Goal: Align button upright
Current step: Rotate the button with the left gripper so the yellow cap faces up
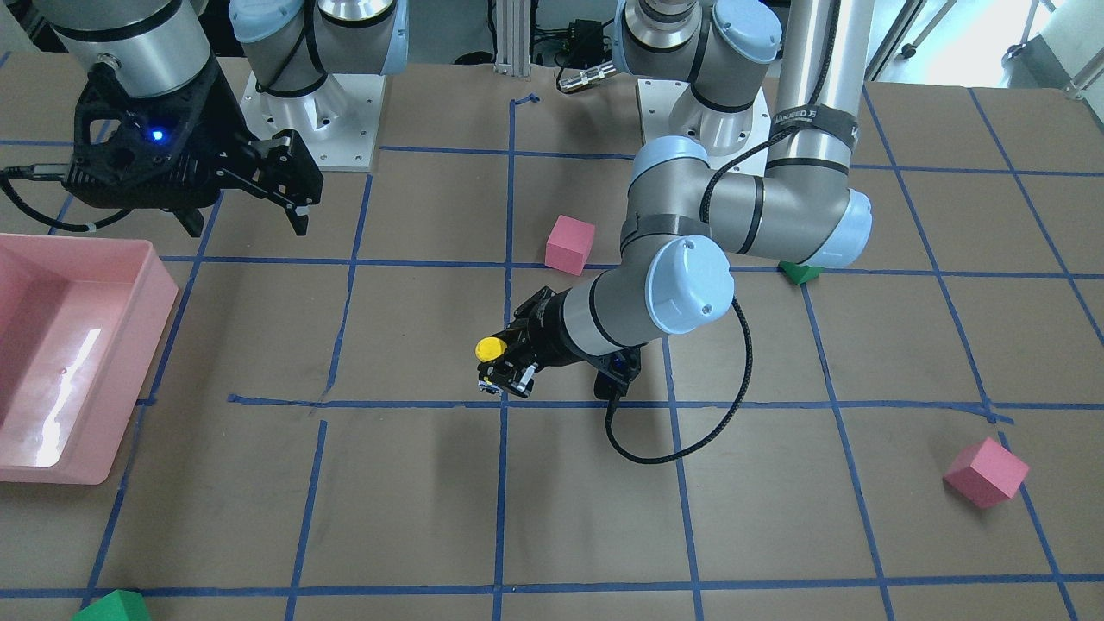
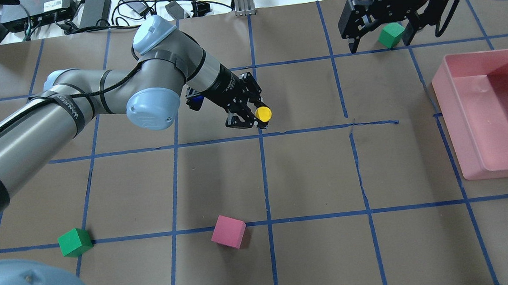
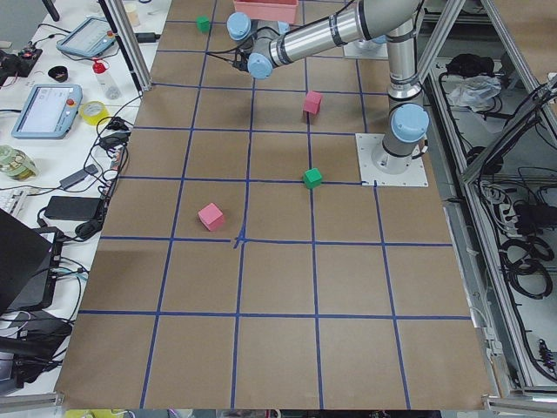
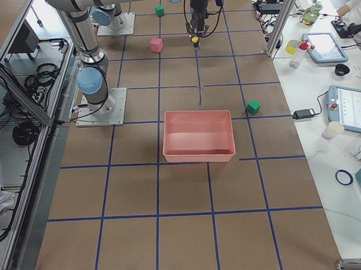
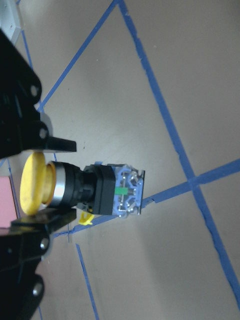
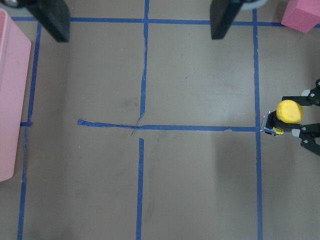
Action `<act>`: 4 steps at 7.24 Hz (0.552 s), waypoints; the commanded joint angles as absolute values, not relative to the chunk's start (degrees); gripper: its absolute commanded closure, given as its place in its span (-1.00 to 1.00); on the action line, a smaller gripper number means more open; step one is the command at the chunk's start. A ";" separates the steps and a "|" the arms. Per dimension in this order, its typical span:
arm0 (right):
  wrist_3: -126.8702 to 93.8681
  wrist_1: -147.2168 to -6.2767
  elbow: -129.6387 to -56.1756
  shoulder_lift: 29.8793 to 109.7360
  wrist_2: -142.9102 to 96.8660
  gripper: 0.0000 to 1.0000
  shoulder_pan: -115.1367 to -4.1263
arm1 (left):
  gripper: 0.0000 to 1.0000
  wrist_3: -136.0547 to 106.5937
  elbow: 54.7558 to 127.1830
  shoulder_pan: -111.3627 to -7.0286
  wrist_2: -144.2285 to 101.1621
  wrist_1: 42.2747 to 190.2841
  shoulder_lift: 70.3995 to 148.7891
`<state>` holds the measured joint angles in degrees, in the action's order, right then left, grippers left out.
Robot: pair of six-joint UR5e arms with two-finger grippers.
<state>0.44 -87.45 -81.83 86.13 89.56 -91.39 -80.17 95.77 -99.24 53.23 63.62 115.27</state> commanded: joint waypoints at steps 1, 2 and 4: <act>0.44 -87.54 -81.83 86.13 89.56 -1.00 -91.41 | 1.00 -80.25 94.66 -98.09 52.03 63.81 118.55; 0.44 -87.54 -81.83 86.13 89.56 -1.00 -91.32 | 1.00 -79.81 94.31 -97.82 49.51 63.81 120.39; 0.53 -87.63 -81.83 86.13 89.56 -1.00 -91.41 | 1.00 -79.45 94.22 -97.73 49.30 63.81 121.46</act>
<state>0.46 -87.56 -81.82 86.13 89.60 -91.35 -79.59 94.28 -97.82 49.61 63.81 120.66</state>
